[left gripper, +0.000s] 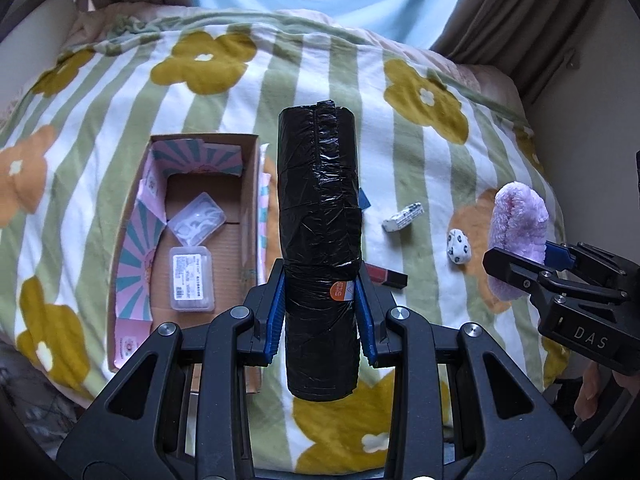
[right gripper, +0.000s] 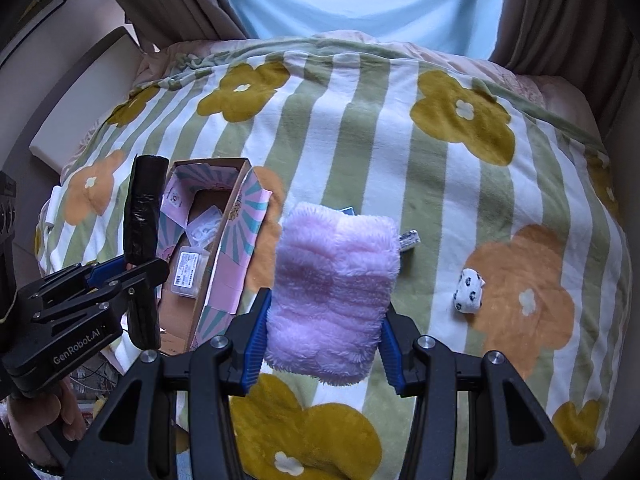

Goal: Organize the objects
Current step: 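Carry the black cylinder and pink towel over the cardboard box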

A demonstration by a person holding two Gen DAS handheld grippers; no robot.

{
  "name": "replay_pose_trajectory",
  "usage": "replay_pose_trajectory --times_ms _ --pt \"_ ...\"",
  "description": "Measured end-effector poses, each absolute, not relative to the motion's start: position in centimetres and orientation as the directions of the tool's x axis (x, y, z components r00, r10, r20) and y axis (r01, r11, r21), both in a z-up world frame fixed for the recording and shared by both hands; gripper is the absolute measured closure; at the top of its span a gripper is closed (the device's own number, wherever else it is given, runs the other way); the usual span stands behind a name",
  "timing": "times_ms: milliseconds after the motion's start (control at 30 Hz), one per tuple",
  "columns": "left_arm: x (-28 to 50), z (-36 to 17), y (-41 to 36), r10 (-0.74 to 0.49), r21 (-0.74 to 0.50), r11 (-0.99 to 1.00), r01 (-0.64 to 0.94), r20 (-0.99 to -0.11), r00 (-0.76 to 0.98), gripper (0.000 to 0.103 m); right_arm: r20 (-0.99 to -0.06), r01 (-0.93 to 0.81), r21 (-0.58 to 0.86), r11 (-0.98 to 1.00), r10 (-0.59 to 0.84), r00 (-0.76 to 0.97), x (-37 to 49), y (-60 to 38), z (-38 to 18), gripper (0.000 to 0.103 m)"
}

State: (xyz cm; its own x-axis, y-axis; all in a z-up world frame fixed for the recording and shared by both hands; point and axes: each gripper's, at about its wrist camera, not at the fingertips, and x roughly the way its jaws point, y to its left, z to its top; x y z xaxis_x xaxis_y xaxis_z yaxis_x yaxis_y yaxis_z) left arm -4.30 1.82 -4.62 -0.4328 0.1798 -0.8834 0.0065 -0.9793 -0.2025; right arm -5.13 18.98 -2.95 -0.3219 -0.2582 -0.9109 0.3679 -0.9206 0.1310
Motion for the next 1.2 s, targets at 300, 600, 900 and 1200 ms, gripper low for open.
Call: replay_pose_trajectory --times_ms 300,600,900,1200 --pt "-2.7 -6.7 -4.8 0.094 -0.194 -0.958 0.210 -0.907 -0.412 0.075 -0.919 0.541 0.146 -0.828 -0.316 -0.237 -7.0 11.5 -4.4 0.058" --pt "-1.2 -10.8 -9.0 0.060 -0.200 -0.905 0.375 -0.933 -0.354 0.075 -0.931 0.684 0.155 -0.713 -0.336 -0.140 -9.4 3.5 -7.5 0.058" --pt "-1.7 -16.5 -10.2 0.071 -0.205 -0.861 0.465 -0.955 -0.289 0.075 -0.953 0.780 0.142 -0.609 -0.297 -0.058 -12.7 -4.2 -12.8 0.058" --pt "-2.9 -20.7 -11.4 0.094 -0.225 -0.820 0.527 -0.960 -0.265 0.075 -0.972 0.802 0.159 -0.576 -0.235 0.024 -15.3 -8.7 -19.4 0.058"
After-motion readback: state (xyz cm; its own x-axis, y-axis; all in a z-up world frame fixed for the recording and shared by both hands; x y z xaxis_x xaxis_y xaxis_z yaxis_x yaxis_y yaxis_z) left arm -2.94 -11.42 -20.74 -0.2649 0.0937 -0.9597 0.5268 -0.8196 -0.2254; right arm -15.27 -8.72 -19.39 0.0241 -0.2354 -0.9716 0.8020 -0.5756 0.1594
